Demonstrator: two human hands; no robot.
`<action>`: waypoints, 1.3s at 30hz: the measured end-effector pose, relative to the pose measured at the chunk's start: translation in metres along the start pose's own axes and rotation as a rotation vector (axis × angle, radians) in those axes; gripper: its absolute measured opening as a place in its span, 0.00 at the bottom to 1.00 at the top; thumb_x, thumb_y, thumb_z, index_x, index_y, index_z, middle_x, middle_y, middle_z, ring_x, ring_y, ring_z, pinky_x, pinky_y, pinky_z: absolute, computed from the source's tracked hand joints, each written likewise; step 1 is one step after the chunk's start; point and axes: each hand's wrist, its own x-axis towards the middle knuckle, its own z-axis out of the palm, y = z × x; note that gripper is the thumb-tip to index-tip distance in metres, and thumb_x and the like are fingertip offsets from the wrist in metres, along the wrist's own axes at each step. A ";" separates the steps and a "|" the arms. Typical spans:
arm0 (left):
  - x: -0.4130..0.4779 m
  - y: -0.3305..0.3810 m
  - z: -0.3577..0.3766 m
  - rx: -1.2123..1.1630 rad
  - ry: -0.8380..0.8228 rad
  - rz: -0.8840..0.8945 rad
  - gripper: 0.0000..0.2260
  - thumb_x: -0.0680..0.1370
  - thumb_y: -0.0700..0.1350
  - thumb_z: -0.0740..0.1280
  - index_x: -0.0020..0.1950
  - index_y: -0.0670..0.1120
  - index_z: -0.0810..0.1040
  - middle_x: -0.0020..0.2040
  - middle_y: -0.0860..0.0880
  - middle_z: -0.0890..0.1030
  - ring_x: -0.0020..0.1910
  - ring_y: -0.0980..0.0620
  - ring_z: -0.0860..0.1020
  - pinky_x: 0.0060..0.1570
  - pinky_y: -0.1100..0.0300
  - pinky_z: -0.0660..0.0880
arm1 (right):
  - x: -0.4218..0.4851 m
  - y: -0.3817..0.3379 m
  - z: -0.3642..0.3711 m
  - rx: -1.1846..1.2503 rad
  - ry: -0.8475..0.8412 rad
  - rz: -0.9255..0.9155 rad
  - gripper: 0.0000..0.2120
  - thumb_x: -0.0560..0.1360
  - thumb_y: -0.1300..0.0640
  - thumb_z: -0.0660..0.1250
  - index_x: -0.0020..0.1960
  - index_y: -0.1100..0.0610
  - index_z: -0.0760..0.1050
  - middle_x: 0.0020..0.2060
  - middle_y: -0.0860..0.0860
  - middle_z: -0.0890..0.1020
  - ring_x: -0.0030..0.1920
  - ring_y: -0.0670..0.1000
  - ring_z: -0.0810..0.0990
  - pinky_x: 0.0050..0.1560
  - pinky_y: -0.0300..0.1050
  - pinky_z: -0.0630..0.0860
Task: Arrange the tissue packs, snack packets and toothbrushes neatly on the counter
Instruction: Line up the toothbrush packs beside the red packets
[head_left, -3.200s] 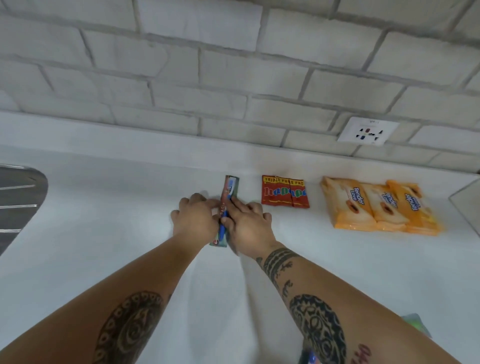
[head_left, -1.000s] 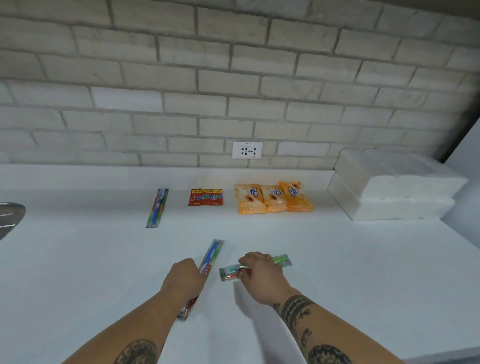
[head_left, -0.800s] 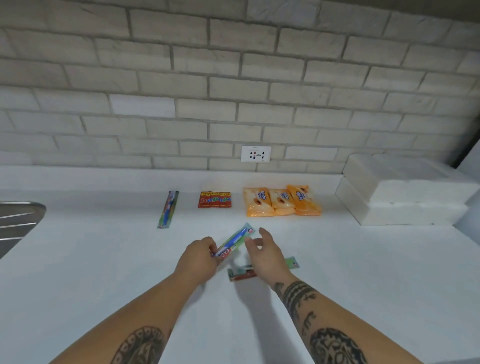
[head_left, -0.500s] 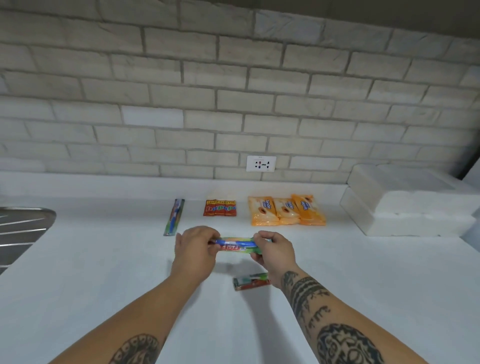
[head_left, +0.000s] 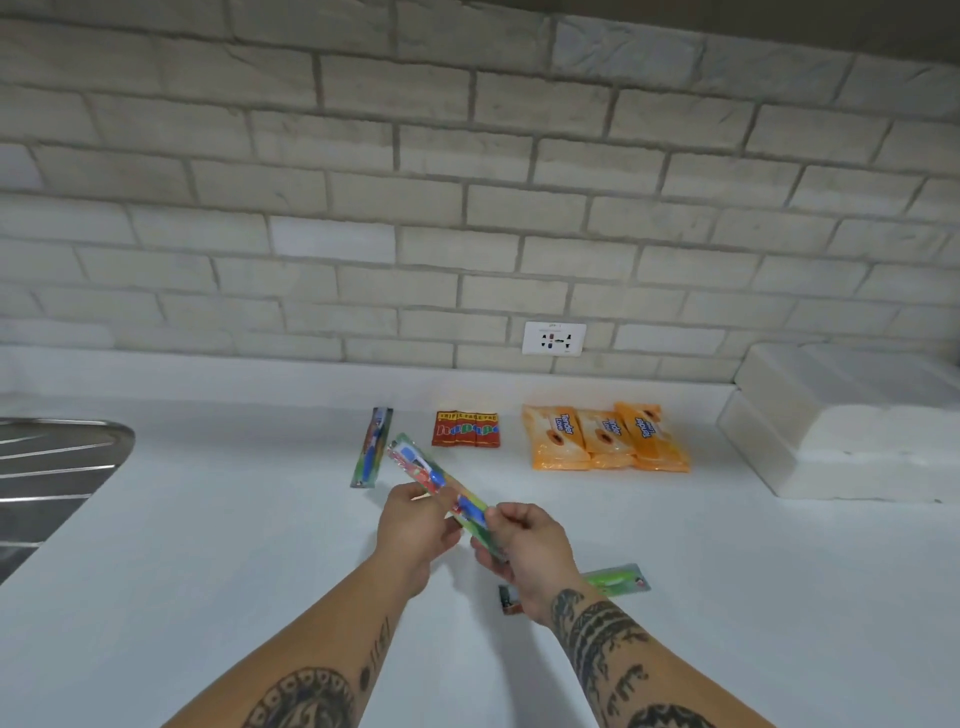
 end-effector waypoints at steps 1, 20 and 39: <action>0.006 0.000 -0.006 0.027 0.024 0.017 0.12 0.81 0.40 0.70 0.64 0.44 0.75 0.55 0.42 0.84 0.47 0.46 0.85 0.39 0.56 0.82 | 0.002 0.004 0.006 -0.096 -0.058 -0.006 0.10 0.78 0.60 0.73 0.57 0.60 0.76 0.52 0.57 0.83 0.48 0.56 0.85 0.46 0.48 0.85; 0.162 0.007 -0.147 0.763 0.401 0.134 0.13 0.82 0.51 0.64 0.64 0.48 0.71 0.52 0.41 0.82 0.50 0.37 0.81 0.54 0.43 0.81 | 0.117 0.054 0.150 -1.129 -0.296 -0.378 0.19 0.81 0.52 0.65 0.71 0.49 0.75 0.71 0.47 0.73 0.69 0.51 0.69 0.72 0.41 0.65; 0.238 0.034 -0.163 1.104 0.034 0.445 0.18 0.84 0.48 0.63 0.74 0.47 0.77 0.73 0.51 0.77 0.65 0.49 0.78 0.63 0.60 0.73 | 0.193 0.056 0.190 -1.524 -0.265 -0.461 0.27 0.85 0.53 0.54 0.83 0.49 0.53 0.82 0.46 0.55 0.71 0.56 0.61 0.64 0.56 0.69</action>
